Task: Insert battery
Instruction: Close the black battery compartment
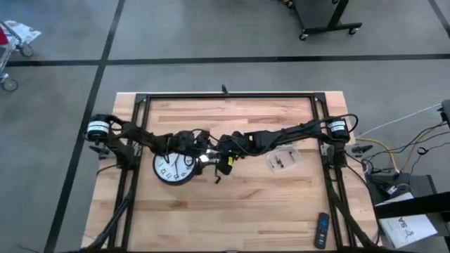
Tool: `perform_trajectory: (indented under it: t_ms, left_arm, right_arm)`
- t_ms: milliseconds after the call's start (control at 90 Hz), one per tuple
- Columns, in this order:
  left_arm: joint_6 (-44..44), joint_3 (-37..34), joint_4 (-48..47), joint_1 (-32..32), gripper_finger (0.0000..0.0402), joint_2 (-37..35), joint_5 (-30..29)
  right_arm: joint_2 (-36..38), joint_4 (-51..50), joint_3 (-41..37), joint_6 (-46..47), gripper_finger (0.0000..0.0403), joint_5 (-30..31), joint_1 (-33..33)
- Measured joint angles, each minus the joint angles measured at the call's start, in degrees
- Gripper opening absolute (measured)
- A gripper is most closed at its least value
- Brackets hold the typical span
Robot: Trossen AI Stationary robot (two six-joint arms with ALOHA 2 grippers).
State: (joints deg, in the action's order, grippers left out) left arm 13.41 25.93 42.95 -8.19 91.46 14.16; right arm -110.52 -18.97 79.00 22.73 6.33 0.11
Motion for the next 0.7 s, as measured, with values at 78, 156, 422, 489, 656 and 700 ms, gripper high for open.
perform_trajectory:
  t_ms: [78,156,422,489,656,700]
  left_arm:
    - [0.75,0.00,-0.34,-1.21,0.0233,-0.08,2.57]
    - [1.83,0.00,-0.47,-2.15,0.0221,-0.09,5.07]
    - [5.59,0.07,-2.46,-4.12,0.0192,0.33,6.58]
    - [6.10,0.07,-2.50,-4.10,0.0187,0.33,6.57]
    - [6.28,0.07,-2.70,-4.10,0.0173,0.33,6.29]
    - [6.26,0.07,-2.76,-4.10,0.0165,0.33,5.95]
  right_arm:
    - [-0.02,0.18,0.00,-1.51,0.0091,0.11,-0.12]
    - [-0.02,0.49,0.00,-3.47,0.0091,0.22,-0.12]
    - [-0.02,1.79,0.00,-8.77,0.0091,0.72,-0.14]
    - [-0.02,2.17,0.00,-9.76,0.0091,0.70,-0.14]
    - [-0.02,3.86,0.00,-10.41,0.0091,0.60,-0.14]
    - [-0.02,4.12,0.00,-10.43,0.0091,0.59,-0.14]
